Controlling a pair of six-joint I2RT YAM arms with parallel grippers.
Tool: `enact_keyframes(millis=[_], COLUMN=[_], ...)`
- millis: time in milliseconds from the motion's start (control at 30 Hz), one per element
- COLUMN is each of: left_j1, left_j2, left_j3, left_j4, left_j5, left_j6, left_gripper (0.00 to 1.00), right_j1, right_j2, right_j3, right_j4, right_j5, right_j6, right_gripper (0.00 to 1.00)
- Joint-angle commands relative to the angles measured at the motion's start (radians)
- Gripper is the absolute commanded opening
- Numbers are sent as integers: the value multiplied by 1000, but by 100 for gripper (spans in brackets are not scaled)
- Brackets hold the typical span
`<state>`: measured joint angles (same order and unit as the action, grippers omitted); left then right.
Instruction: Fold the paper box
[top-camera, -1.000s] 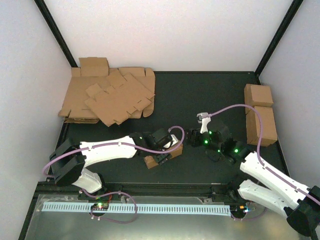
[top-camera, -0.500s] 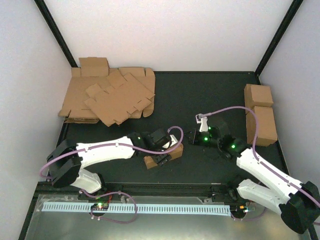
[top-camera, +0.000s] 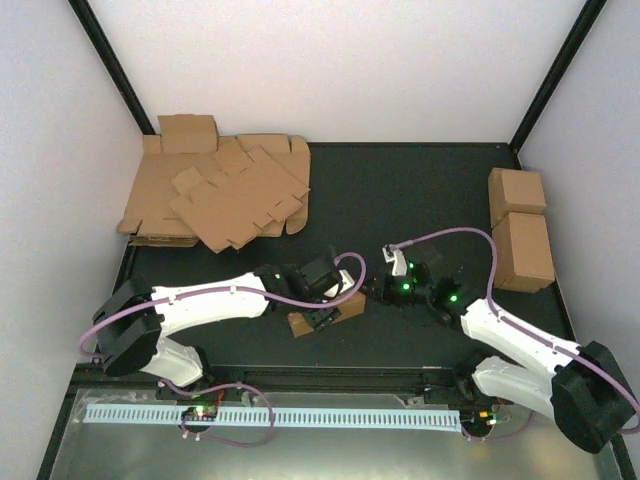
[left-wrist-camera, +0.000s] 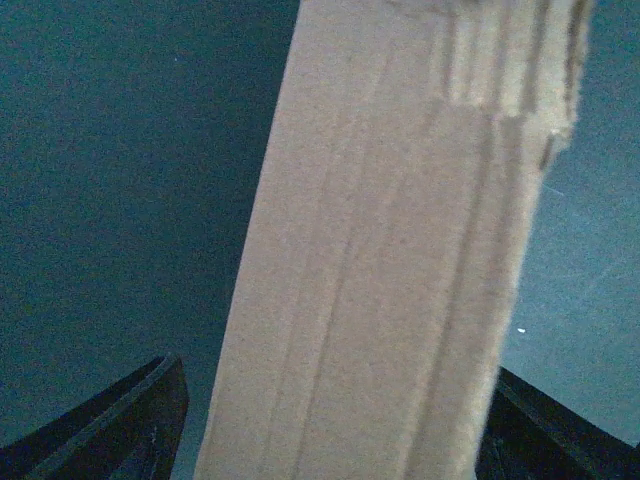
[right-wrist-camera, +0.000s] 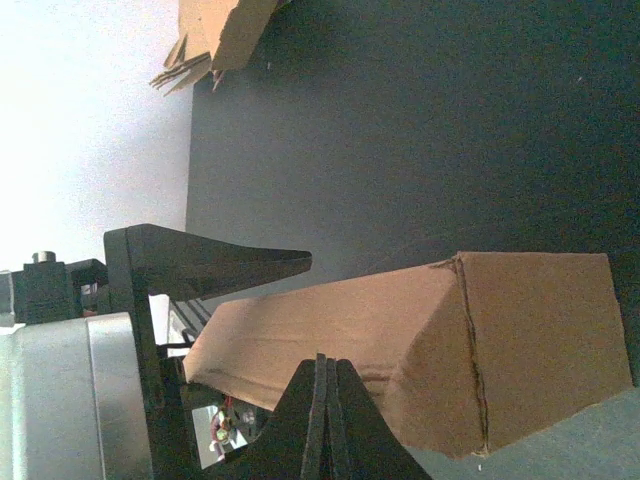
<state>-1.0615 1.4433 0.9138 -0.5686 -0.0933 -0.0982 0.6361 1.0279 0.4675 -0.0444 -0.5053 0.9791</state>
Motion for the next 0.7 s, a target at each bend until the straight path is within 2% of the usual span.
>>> enact_keyframes(millis=[0, 100, 267, 500, 667], left_j1=[-4, -4, -5, -5, -4], left_j2=[-1, -1, 3, -1, 0], left_j3=[3, -1, 0, -4, -3], left_j4=[-10, -7, -4, -8, -5], left_j5=[-8, -15, -10, -5, -5], left_j6=[-12, -13, -9, -1, -1], left_gripper=[74, 68, 67, 66, 64], right_j1=[-4, -4, -4, -15, -19], right_j2=[-1, -16, -42, -65, -21], right_j3=[-34, -38, 28, 144, 134], right_j4=[70, 76, 34, -147, -110], right_j5=[-38, -45, -28, 167, 157], right_j6=[42, 51, 43, -129, -139], right_gripper=[2, 2, 2, 2, 2])
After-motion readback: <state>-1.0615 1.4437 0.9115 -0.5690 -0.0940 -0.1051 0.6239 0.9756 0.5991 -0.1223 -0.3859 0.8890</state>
